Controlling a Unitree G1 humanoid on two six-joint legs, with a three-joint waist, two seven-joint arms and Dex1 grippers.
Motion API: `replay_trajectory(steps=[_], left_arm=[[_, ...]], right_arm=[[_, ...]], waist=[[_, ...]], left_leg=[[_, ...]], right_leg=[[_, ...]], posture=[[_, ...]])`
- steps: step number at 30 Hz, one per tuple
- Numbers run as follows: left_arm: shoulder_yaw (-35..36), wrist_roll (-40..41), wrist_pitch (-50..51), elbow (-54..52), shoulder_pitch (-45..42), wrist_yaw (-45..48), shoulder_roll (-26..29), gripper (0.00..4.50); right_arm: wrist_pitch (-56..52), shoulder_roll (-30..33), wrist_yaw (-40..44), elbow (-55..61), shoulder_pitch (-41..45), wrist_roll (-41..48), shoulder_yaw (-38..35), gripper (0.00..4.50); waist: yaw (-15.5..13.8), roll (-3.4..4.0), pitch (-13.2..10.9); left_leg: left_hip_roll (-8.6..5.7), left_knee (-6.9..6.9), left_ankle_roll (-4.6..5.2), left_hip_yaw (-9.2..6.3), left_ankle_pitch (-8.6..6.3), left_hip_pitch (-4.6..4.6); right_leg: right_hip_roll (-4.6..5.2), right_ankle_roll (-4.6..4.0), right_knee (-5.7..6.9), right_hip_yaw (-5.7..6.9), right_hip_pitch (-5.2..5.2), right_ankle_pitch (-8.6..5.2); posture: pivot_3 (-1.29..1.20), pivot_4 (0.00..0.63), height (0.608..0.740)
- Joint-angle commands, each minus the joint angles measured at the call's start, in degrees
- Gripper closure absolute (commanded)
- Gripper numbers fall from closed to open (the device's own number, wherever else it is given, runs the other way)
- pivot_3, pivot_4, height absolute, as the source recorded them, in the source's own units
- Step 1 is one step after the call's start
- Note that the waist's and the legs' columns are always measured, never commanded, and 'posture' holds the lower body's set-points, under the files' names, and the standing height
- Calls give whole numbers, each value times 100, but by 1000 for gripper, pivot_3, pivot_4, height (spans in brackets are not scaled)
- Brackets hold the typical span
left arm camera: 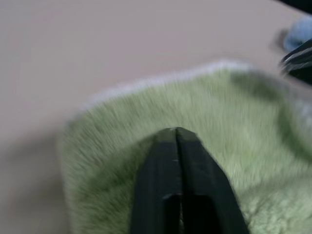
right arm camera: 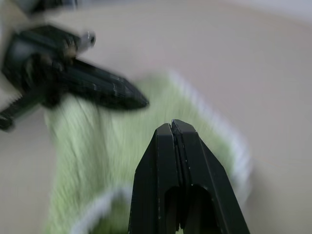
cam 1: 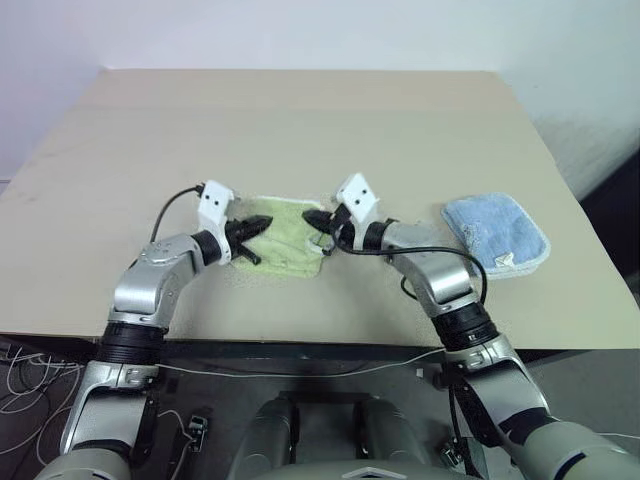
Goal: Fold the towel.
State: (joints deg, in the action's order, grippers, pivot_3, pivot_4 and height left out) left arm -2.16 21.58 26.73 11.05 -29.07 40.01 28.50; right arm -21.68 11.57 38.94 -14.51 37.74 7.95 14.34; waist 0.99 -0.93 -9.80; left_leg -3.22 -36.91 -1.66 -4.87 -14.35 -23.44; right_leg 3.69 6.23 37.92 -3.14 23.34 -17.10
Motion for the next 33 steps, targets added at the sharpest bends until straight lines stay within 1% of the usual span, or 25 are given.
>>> replay_trajectory(steps=[1,5,9,14,16,18,21,23,26,32,33], left_arm=[[-313,-540,-478,257,32,232,112,4484],[-465,-879,-763,452,166,342,128,4484],[-157,-725,-725,385,174,304,69,4484],[1253,725,321,-110,-121,-20,-159,4484],[1786,1114,709,70,-273,-186,-38,4484],[2117,1363,1131,285,-381,-251,137,4484],[2349,1677,1857,629,-480,-120,414,3940],[2424,1912,2369,854,-536,67,543,3292],[2244,1952,2839,1123,-565,458,729,2207],[1829,1764,3308,1717,-922,895,789,207],[1734,1720,3328,1788,-958,979,791,43]], right_arm=[[97,-88,55,-359,-129,-233,247,4500],[268,-138,-11,-654,-289,-421,345,4500],[455,-145,-27,-340,-397,-327,148,4500],[521,51,134,802,-611,-4,-176,4500],[408,178,162,1231,-717,102,-293,4500],[303,272,129,1516,-793,178,-393,4500],[206,393,52,1731,-863,188,-487,4500],[208,445,10,1742,-881,157,-509,4500],[235,456,-60,1685,-879,142,-513,4500],[272,410,-157,1743,-935,113,-419,4500],[266,407,-167,1771,-951,116,-412,4500]], waist=[[1,0,0],[12,6,7],[14,7,8],[18,3,4],[17,2,3],[23,2,3],[21,2,3],[16,2,3],[1,0,2],[-1,0,2],[3,0,2]], left_leg=[[0,0,0,0,0,0],[1,0,0,0,0,8],[2,0,1,-1,0,11],[3,-8,1,-3,0,-6],[4,-9,1,-3,0,-9],[4,-9,1,-4,0,-8],[3,-8,1,-2,0,-6],[3,-9,1,-2,0,-5],[1,-10,1,-3,0,-6],[1,-9,0,-3,0,-6],[0,-9,0,-3,0,-6]], right_leg=[[0,0,0,0,0,0],[0,0,2,-1,-7,0],[0,0,3,-1,-11,0],[1,0,10,-1,7,0],[2,1,12,-1,10,0],[1,1,11,0,10,0],[-2,1,11,-1,8,0],[-2,1,11,0,7,0],[-1,1,10,2,5,0],[-1,1,10,2,6,0],[0,1,10,2,6,0]], posture=[[0,150,740],[0,150,740],[0,150,740],[0,150,740],[0,150,740],[0,150,740],[0,150,740],[0,150,740],[0,150,740],[0,150,740],[0,150,740]])
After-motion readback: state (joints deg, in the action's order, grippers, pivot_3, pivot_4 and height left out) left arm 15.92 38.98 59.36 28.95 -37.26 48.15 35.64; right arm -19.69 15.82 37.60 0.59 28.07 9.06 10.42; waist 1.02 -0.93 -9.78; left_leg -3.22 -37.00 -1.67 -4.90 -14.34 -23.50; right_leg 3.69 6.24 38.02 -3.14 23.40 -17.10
